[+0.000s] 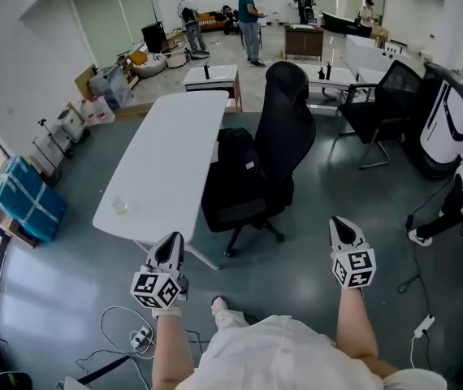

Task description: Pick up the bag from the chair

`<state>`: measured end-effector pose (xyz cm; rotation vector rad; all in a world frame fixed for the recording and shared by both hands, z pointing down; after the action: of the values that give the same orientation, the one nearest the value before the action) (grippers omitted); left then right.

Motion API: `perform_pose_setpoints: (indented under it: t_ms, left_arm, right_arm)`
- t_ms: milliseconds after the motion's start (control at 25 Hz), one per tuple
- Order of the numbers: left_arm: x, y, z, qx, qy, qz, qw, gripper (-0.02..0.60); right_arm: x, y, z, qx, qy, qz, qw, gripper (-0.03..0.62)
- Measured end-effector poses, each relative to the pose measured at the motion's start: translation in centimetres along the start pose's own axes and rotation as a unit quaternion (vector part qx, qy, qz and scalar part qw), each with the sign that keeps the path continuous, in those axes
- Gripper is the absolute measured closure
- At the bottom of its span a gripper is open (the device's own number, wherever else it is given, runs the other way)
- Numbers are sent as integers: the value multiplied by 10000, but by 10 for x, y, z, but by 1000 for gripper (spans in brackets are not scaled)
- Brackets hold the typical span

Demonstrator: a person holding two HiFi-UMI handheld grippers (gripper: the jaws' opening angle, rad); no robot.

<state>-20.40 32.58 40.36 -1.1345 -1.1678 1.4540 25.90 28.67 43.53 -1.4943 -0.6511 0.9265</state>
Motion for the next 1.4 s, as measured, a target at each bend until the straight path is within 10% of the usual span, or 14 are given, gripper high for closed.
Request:
perform_pose_setpoints:
  t_ms: [1400]
  left_arm:
    - [-31,-21,6,85,2,419,9991,552]
  right_arm:
    - [-20,-15,-19,-84,-203,344,9992,574]
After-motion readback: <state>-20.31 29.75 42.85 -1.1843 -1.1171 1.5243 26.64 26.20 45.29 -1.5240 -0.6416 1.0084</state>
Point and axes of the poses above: the fingertips, and each gripper's own axes: x backward along the fingers, z to its left, y out of its top, the point moved 7 cm from there along x, backward along the fingers, and after that the axes turned 13 degrees about y, right-handed, at the moved point
